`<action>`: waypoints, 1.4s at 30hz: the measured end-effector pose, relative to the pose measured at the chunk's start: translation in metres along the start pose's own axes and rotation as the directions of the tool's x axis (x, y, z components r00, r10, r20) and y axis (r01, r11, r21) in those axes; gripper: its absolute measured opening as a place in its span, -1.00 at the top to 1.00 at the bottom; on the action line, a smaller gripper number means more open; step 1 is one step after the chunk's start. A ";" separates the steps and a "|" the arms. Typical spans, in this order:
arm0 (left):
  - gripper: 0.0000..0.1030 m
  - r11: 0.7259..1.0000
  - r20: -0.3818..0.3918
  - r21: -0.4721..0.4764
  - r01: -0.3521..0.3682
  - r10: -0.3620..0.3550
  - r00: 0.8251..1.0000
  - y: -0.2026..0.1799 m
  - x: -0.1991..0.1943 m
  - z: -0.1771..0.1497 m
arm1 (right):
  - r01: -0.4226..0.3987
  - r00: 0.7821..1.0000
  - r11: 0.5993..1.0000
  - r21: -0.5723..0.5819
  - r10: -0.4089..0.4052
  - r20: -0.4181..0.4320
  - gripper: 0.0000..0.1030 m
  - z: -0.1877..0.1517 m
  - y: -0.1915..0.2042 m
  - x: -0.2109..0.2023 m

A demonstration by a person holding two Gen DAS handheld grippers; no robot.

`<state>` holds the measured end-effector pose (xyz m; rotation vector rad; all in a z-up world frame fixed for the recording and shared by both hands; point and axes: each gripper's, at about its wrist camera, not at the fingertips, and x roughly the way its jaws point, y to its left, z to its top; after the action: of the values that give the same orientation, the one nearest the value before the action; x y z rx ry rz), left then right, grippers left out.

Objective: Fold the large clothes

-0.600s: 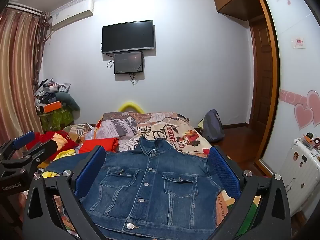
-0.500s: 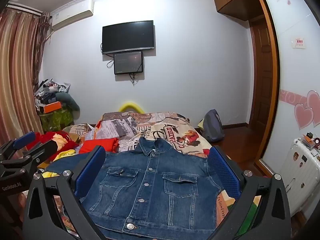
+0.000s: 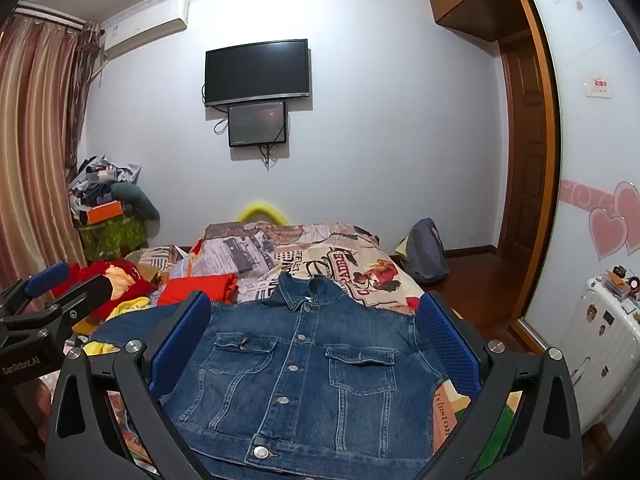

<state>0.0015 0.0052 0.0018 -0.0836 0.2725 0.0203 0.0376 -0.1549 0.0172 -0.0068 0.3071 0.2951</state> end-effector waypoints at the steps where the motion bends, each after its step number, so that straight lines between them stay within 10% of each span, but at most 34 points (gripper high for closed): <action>1: -0.99 1.000 0.000 0.000 -0.001 0.001 1.000 -0.001 0.000 -0.001 | 0.000 1.000 1.000 0.001 0.000 0.000 -1.00 0.000 0.000 0.000; 42: -0.99 1.000 -0.007 -0.006 -0.012 0.012 1.000 0.000 0.004 -0.002 | -0.005 1.000 1.000 -0.004 0.005 -0.017 -1.00 -0.007 0.003 0.007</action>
<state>0.0045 0.0053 -0.0007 -0.0881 0.2797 0.0329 0.0410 -0.1501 0.0091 -0.0129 0.3231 0.3011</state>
